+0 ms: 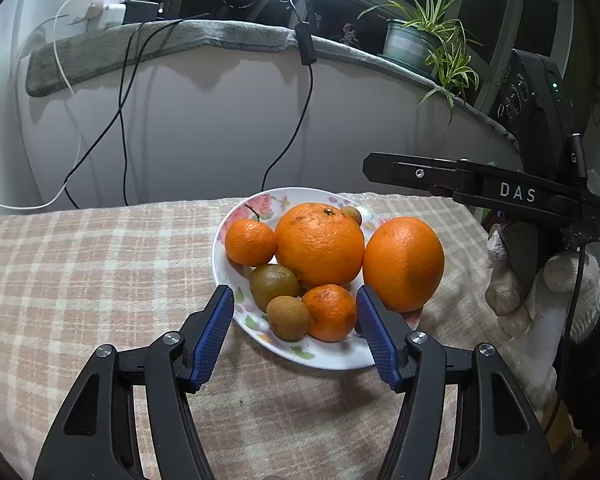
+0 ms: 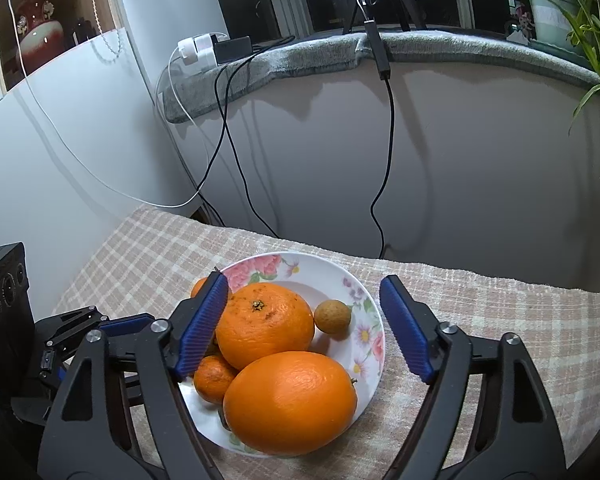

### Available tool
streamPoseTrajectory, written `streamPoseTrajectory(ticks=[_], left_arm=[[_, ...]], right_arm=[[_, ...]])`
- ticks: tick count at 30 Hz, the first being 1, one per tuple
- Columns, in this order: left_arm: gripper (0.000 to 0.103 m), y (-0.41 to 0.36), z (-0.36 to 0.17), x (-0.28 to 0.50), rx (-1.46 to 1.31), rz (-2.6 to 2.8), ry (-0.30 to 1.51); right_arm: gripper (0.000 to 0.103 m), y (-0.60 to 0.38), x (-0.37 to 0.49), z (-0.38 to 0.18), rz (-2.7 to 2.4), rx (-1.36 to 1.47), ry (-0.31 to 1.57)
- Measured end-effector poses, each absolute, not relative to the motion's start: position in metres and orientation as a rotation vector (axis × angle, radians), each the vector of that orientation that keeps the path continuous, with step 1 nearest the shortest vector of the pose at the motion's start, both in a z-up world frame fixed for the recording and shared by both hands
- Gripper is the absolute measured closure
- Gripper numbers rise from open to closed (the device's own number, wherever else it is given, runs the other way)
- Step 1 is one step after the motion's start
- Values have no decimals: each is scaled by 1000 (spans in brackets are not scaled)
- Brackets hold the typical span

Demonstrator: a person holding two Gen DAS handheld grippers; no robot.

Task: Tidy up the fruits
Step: 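Open both tools to drop the tan fruit and kiwi onto the plate, then move the right tool to the dark plum while the left tool reaches the small tangerine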

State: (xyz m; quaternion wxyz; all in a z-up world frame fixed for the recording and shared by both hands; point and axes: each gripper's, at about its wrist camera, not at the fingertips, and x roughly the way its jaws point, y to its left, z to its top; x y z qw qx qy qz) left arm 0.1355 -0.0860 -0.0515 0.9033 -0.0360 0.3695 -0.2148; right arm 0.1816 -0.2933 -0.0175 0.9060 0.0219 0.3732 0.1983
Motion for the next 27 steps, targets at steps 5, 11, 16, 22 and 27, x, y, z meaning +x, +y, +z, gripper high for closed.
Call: streamPoseTrajectory(ticks=[5, 11, 16, 22, 27], left_arm=[[40, -86, -49, 133, -72, -439, 761], [38, -85, -45, 128, -69, -436, 751], [36, -82, -42, 124, -71, -428, 742], [36, -79, -36, 117, -72, -422, 728], [36, -77, -31, 108, -69, -416, 715]], right_arm=[[19, -293, 181, -16, 408, 43, 768], [18, -293, 177, -14, 402, 46, 768], [18, -293, 172, -10, 401, 48, 764], [18, -289, 163, -1, 410, 37, 750], [18, -284, 154, 5, 420, 33, 738]])
